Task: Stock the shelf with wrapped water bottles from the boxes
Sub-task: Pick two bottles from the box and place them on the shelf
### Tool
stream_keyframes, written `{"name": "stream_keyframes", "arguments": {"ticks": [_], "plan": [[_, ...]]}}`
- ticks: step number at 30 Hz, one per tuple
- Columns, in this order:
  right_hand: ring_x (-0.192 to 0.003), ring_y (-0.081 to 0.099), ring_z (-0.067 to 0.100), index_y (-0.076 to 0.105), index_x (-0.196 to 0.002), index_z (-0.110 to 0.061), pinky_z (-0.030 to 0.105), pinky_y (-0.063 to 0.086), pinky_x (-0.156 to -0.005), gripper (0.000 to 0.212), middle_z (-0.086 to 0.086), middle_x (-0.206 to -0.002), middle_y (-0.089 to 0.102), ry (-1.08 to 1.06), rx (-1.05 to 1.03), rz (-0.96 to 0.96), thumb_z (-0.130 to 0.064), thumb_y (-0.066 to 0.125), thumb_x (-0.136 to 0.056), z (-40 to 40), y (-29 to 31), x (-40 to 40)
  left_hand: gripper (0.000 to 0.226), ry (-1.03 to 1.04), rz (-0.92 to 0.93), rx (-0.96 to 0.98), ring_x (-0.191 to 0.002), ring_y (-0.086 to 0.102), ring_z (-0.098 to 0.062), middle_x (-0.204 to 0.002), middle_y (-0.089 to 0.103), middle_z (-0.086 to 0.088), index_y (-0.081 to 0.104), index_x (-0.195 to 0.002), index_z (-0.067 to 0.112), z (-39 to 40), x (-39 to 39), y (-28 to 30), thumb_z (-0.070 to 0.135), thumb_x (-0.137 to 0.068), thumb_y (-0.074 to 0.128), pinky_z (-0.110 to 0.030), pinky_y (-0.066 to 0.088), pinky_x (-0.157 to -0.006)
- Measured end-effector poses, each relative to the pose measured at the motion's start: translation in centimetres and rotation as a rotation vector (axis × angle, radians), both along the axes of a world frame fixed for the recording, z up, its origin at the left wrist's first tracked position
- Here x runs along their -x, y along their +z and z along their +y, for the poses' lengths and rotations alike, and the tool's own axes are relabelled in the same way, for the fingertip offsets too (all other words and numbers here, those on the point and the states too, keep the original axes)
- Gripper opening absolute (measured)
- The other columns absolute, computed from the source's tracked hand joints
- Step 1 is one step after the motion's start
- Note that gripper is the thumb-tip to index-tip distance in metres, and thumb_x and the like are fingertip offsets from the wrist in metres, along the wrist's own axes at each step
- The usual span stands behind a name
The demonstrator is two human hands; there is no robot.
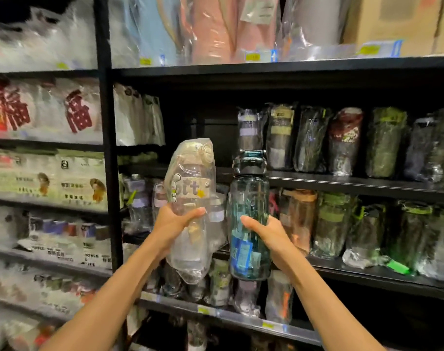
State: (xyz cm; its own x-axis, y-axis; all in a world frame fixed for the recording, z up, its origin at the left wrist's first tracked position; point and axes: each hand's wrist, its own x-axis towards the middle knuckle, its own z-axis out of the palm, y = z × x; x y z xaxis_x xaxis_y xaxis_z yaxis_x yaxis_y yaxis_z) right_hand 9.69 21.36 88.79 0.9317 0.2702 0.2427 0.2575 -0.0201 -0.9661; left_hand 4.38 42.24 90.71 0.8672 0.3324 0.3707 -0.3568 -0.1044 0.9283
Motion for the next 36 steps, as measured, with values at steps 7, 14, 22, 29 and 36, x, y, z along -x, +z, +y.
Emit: {"name": "stream_keyframes", "arguments": {"ticks": [7, 14, 22, 29, 36], "plan": [[-0.105, 0.064, 0.018, 0.058, -0.121, -0.016, 0.034, 0.050, -0.087, 0.088, -0.001, -0.112, 0.069, -0.045, -0.040, -0.043, -0.060, 0.084, -0.049, 6.5, 2.1, -2.6, 0.029, -0.066, -0.021, 0.020, -0.089, 0.067, -0.011, -0.095, 0.072, 0.000, 0.067, -0.099, 0.016, 6.8, -3.6, 2.2, 0.016, -0.072, 0.078, -0.022, 0.052, -0.073], [-0.094, 0.064, 0.011, 0.064, -0.103, -0.017, 0.027, 0.045, -0.078, 0.040, -0.005, -0.098, 0.071, -0.060, -0.046, -0.079, -0.040, 0.076, -0.072, 10.1, 3.8, -6.5, 0.021, -0.056, -0.059, 0.027, -0.080, 0.067, -0.011, -0.087, 0.072, 0.003, 0.067, -0.090, 0.019, 10.1, -7.1, 3.1, 0.013, -0.073, 0.077, -0.016, 0.052, -0.063], [-0.094, 0.067, 0.012, 0.067, -0.099, -0.018, 0.028, 0.047, -0.080, 0.047, -0.005, -0.095, 0.073, -0.077, -0.008, -0.109, -0.048, 0.077, -0.064, 13.8, 5.5, -11.2, 0.022, -0.078, -0.076, 0.021, -0.077, 0.068, -0.009, -0.086, 0.072, 0.001, 0.066, -0.090, 0.016, 13.9, -11.8, 4.5, 0.010, -0.072, 0.077, -0.016, 0.053, -0.065], [-0.089, 0.068, 0.013, 0.068, -0.098, -0.017, 0.026, 0.049, -0.076, 0.044, -0.004, -0.093, 0.073, -0.155, -0.041, -0.097, -0.047, 0.078, -0.067, 18.3, 7.4, -14.2, 0.029, -0.188, -0.094, 0.027, -0.092, 0.068, -0.018, -0.097, 0.072, -0.006, 0.067, -0.099, 0.014, 18.7, -16.5, 6.7, 0.015, -0.072, 0.078, -0.033, 0.054, -0.084], [-0.118, 0.049, 0.015, 0.063, -0.112, -0.016, 0.032, 0.034, -0.091, 0.072, -0.005, -0.122, 0.059, -0.221, 0.005, -0.059, -0.061, 0.075, -0.057, 21.5, 11.6, -17.3, 0.036, -0.265, -0.111, 0.011, -0.089, 0.068, -0.014, -0.094, 0.072, -0.002, 0.067, -0.104, 0.014, 21.7, -21.8, 10.8, 0.020, -0.070, 0.080, -0.027, 0.053, -0.079]]}}
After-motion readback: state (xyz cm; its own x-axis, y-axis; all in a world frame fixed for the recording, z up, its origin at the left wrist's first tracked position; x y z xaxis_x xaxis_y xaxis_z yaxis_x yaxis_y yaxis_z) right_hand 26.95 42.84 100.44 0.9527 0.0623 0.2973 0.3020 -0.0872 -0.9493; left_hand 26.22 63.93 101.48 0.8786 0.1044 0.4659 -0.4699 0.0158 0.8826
